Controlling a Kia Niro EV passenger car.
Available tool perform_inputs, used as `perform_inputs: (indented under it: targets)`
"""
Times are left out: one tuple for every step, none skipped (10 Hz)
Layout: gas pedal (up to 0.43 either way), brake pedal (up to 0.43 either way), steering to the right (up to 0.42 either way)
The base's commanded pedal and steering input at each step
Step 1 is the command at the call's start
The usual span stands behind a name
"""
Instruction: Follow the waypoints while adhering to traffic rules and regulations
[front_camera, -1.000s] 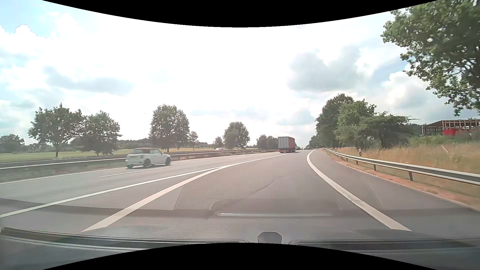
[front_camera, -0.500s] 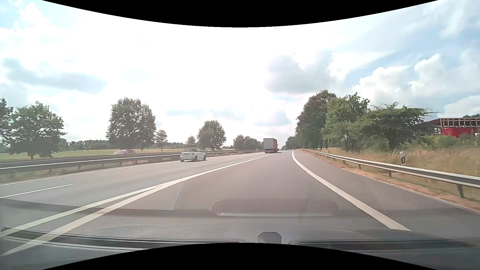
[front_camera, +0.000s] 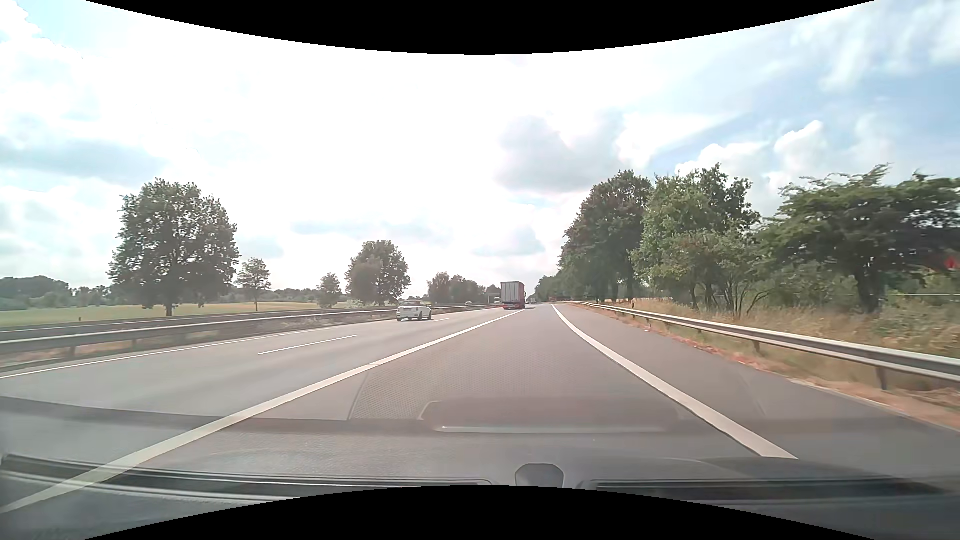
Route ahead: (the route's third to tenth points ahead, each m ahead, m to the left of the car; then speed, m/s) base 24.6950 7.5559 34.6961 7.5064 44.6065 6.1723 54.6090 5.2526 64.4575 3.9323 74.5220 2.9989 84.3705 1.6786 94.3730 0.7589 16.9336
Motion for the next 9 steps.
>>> perform_inputs:
  targets:
    - [0.661,0.0,0.03]
    - [0.681,0.0,0.028]
    - [0.701,0.0,0.025]
    - [0.713,0.0,0.019]
    - [0.72,0.0,0.017]
    - [0.72,0.0,0.017]
    - [0.72,0.0,0.017]
    - [0.72,0.0,0.017]
    - [0.72,0.0,0.017]
